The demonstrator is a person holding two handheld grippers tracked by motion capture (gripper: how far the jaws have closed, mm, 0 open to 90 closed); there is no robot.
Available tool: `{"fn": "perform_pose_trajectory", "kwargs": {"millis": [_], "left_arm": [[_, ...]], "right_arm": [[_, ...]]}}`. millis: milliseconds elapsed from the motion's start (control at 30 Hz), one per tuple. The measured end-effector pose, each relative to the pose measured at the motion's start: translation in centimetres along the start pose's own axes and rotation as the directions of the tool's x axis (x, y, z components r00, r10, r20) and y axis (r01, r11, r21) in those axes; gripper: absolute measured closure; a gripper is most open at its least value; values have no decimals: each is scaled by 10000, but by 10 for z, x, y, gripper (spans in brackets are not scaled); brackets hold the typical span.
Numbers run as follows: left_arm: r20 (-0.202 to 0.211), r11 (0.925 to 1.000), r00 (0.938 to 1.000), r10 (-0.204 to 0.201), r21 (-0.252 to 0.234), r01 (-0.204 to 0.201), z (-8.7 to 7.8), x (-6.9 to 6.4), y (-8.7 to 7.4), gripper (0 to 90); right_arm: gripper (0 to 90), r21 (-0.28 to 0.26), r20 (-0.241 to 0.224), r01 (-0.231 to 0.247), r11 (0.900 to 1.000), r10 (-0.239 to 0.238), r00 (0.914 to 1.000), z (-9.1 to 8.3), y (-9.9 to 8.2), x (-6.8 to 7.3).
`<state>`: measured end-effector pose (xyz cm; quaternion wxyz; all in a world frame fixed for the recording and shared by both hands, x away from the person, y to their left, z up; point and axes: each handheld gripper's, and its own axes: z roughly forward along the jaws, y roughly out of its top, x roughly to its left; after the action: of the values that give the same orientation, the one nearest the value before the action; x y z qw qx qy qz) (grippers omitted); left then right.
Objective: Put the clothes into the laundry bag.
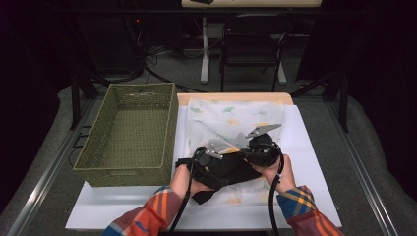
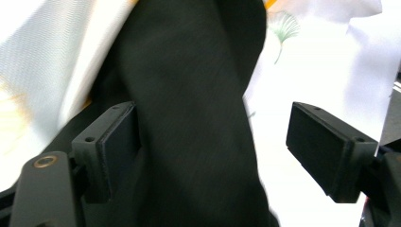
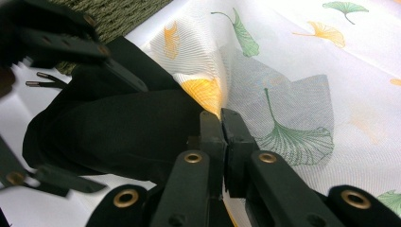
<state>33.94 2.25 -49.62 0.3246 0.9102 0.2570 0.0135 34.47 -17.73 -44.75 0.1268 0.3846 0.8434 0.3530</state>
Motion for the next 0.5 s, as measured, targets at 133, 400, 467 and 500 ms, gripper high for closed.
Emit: {"fn": "perform_pose_trajectory", "kwargs": {"millis": [133,400,467,500], "left_arm": [[-137,9996,9999,-27,280,31,17,2,5,196],[-187,9953,9998,-21,967,39,35,19,8,413],[-135,9963,9997,-225,824,235,37,19,7,487],[-184,9966,9994,-288,765,302,36,17,7,522]], "right_arm": [[892,-27,-30,-24,10000,24,10000,0,-1,-2],[893,37,-49,-36,10000,36,10000,0,-1,-2],[893,35,-55,-54,10000,54,10000,0,0,-2],[893,29,-59,-42,10000,42,10000,0,0,-3]]}}
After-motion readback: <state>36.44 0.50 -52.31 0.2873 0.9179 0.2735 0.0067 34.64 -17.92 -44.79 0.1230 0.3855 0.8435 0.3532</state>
